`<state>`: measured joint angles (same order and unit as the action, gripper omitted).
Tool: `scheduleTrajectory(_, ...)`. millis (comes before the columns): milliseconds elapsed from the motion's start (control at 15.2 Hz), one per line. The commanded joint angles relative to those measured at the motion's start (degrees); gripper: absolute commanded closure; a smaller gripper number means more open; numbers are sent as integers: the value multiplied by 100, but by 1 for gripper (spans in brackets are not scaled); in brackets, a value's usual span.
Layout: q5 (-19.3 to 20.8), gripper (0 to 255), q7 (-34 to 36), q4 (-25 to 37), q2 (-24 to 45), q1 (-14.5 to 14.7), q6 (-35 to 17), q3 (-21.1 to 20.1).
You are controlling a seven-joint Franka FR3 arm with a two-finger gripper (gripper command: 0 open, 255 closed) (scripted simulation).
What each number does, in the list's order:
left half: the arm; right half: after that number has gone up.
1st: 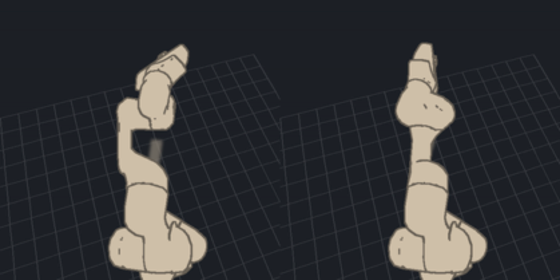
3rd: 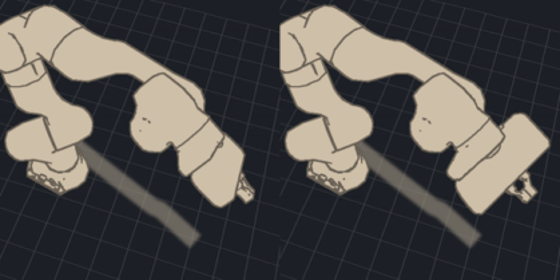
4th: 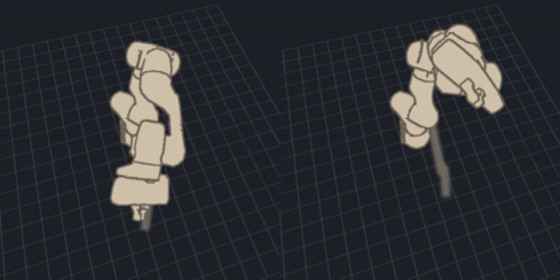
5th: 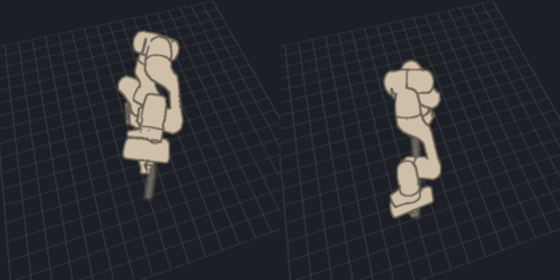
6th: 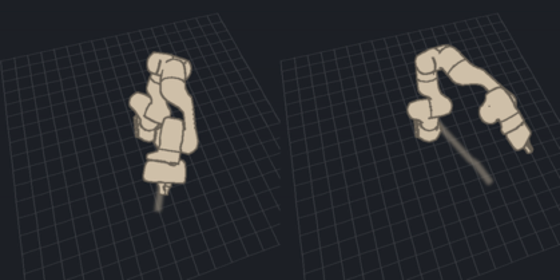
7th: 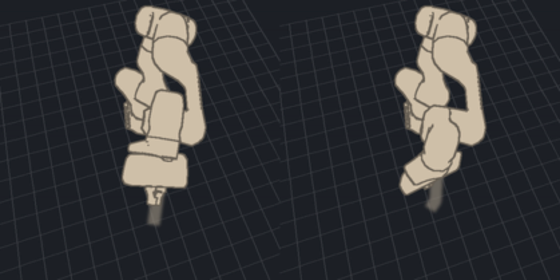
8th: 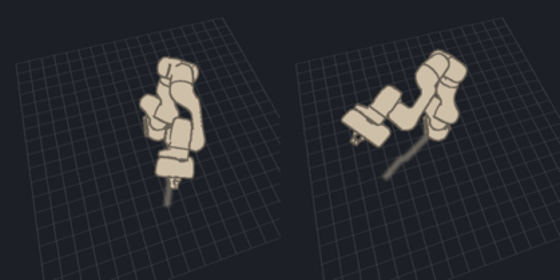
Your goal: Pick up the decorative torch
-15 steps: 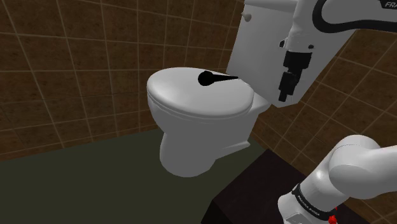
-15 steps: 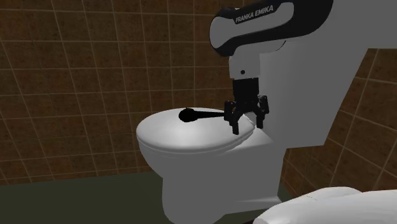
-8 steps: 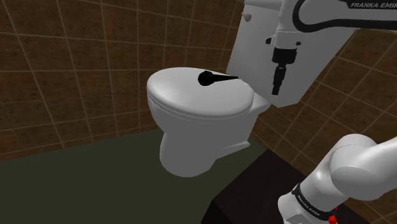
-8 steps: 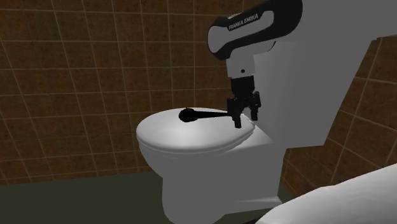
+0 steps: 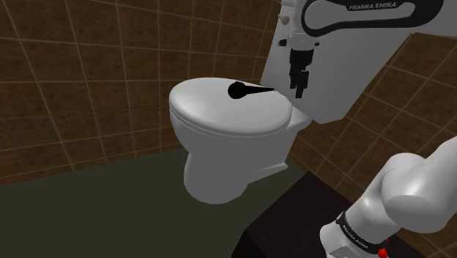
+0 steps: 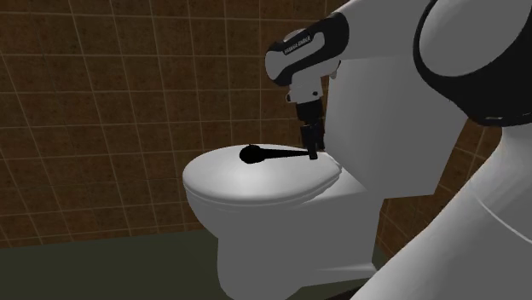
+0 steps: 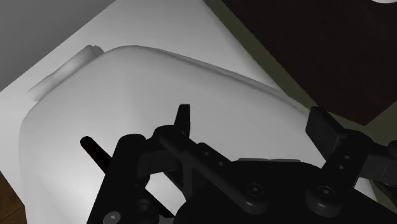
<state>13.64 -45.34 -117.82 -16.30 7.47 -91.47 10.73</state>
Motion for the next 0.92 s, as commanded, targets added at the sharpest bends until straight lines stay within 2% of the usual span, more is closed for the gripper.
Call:
scheduleTrajectory(0,38,0,-598,346,423,104,-150,42)
scheduleTrajectory(660,51,0,-3178,1993,2148,442,-629,-135)
scheduleTrajectory(858,56,0,-3222,1897,2202,445,-788,-151)
